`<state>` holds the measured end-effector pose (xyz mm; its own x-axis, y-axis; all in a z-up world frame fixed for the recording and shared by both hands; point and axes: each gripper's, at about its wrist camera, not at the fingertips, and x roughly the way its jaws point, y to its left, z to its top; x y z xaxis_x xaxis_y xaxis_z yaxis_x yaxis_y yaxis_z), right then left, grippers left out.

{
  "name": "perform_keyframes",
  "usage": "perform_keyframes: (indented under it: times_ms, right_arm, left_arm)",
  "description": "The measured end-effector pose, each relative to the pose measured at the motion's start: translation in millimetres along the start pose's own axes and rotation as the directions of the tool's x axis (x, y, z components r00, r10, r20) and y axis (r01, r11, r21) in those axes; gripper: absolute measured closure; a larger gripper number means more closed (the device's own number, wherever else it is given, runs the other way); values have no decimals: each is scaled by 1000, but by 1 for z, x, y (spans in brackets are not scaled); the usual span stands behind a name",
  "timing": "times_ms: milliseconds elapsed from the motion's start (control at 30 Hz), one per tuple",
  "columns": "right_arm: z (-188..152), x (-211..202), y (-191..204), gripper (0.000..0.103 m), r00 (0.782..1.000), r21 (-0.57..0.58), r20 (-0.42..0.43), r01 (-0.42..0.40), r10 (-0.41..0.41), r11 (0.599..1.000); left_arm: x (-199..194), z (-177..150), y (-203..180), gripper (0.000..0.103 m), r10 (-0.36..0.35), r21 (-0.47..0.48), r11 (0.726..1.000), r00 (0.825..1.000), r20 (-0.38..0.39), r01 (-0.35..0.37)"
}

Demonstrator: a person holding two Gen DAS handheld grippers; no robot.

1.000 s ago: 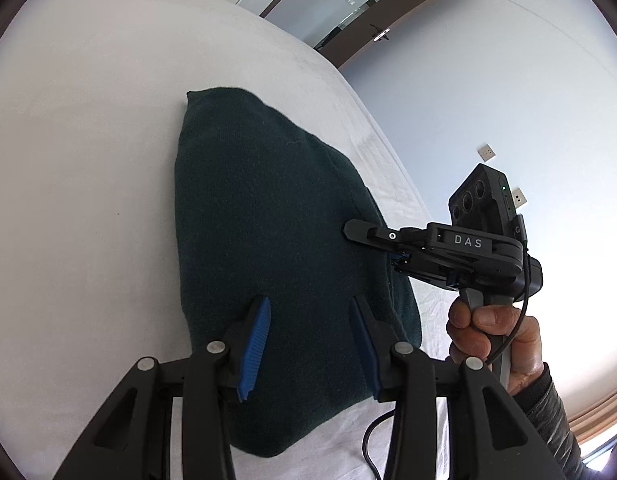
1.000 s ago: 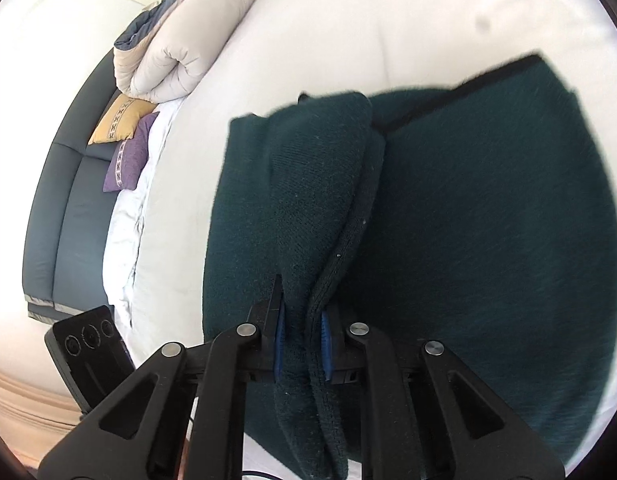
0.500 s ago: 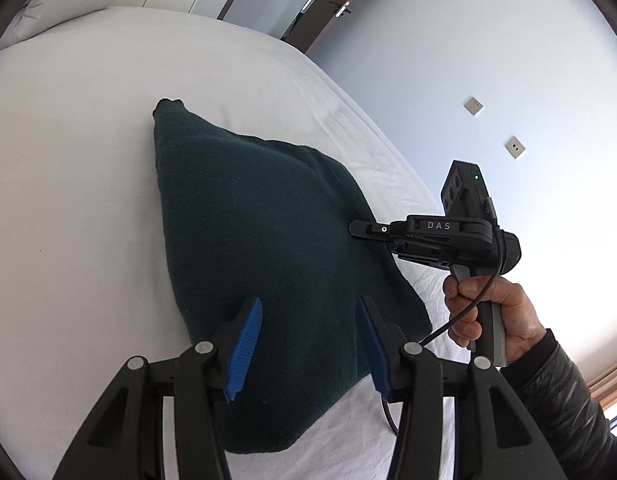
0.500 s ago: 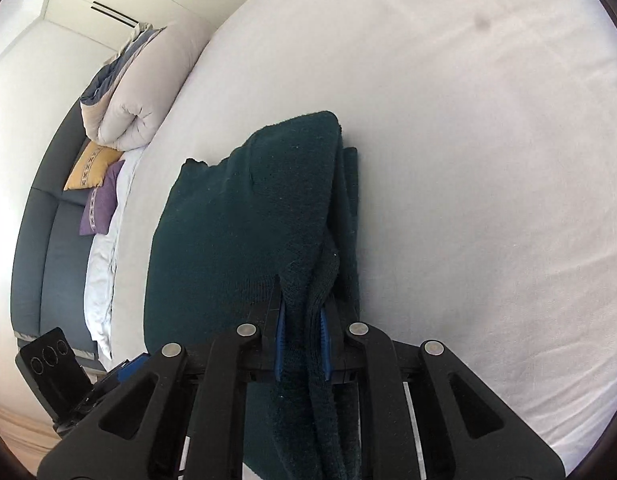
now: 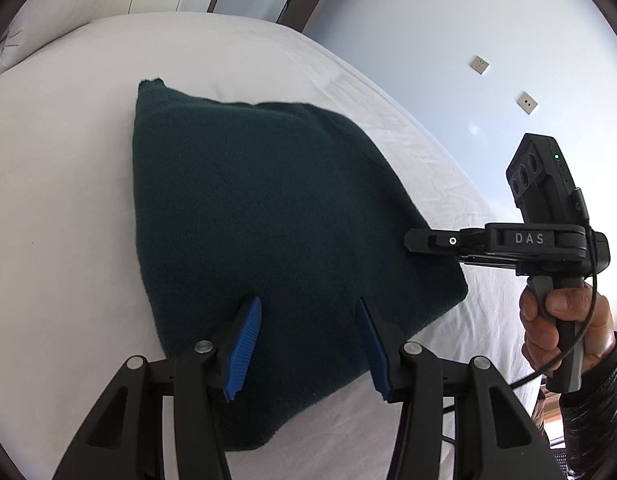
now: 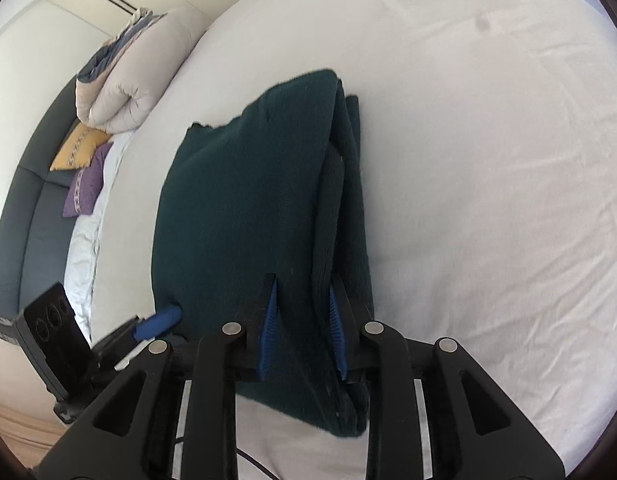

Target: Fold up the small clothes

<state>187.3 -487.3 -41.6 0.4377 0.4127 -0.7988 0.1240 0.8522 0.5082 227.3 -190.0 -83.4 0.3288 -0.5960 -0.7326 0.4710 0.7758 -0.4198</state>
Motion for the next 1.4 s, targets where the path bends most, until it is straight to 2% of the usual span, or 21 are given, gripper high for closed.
perform_keyframes:
  times_ms: [100, 133, 167, 267, 433, 533, 600, 667, 700, 767, 800, 867, 967, 1033, 1100, 1167, 1233, 1300, 1333, 1367, 1400]
  right_arm:
    - [-19, 0, -3, 81, 999, -27, -16, 27, -28, 999]
    - [-23, 2, -1, 88, 999, -44, -9, 46, -47, 998]
    - [-25, 1, -2, 92, 998, -51, -5, 61, -61, 997]
    - [-29, -9, -18, 93, 999, -41, 10, 49, -49, 998]
    - [-33, 5, -43, 94, 1000, -13, 11, 15, -15, 1000]
    - [-32, 19, -62, 95, 995, 67, 37, -100, 97, 993]
    - [-33, 11, -62, 93, 991, 73, 40, -130, 127, 989]
    - [-34, -5, -55, 90, 995, 72, 43, -98, 95, 993]
    - [-34, -13, -50, 90, 995, 60, 61, -81, 77, 995]
    - [-29, -32, -39, 90, 992, 24, 124, -40, 37, 999]
    - [-25, -36, -34, 90, 989, 18, 144, -43, 40, 999]
    - [-12, -36, -20, 90, 984, -15, 153, -89, 90, 996]
    - [7, -18, 1, 90, 985, -79, 136, -94, 104, 992]
    - [17, 2, 4, 90, 990, -86, 105, -83, 92, 993]
    - [35, 28, -3, 90, 997, -60, 73, -27, 32, 998]
    - [35, 39, -15, 91, 992, -50, 96, -80, 85, 996]
    - [33, 35, -17, 91, 989, -56, 113, -94, 100, 994]
    - [30, 24, -15, 91, 988, -61, 121, -93, 100, 994]
    - [30, 17, -14, 91, 987, -64, 128, -85, 93, 994]
    - [28, 7, -13, 86, 984, -79, 157, -73, 85, 994]
    - [27, -3, -11, 79, 980, -97, 187, -52, 69, 994]
  left_arm:
    - [11, -9, -5, 52, 31, 30, 999, 999, -15, -31]
    - [12, -10, -5, 52, 36, 31, 999, 999, -12, -35]
    - [12, -10, -6, 52, 35, 25, 999, 999, -9, -35]
    - [12, -9, -7, 52, 36, 16, 999, 999, -8, -36]
    - [21, -15, -8, 51, 53, 58, 997, 998, 15, -54]
    - [8, -13, -9, 51, 34, 54, 998, 999, 16, -35]
    - [-14, -4, -9, 51, 19, 51, 998, 998, 64, -22]
    - [-34, 12, -5, 51, 43, 57, 997, 989, 144, -52]
    - [-38, 21, -1, 51, 49, 49, 997, 986, 158, -58]
    - [-36, 43, 8, 51, 63, 35, 997, 986, 156, -70]
    - [-28, 54, 12, 51, 90, 43, 994, 986, 143, -97]
    - [-8, 69, 20, 55, 139, 48, 988, 986, 94, -144]
    - [25, 75, 30, 56, 191, 40, 981, 981, 30, -192]
    - [34, 71, 26, 55, 215, 47, 975, 975, 60, -218]
    - [43, 66, 20, 53, 256, 75, 962, 964, 77, -262]
    - [47, 66, 18, 52, 271, 81, 957, 958, 90, -278]
    - [40, 67, 17, 51, 257, 83, 961, 961, 103, -266]
    - [16, 65, 25, 50, 212, 35, 975, 968, 134, -218]
    - [4, 64, 29, 45, 203, 2, 978, 965, 168, -207]
    - [-9, 62, 36, 28, 228, -43, 974, 950, 215, -224]
    - [-19, 60, 42, 21, 249, -82, 968, 936, 247, -236]
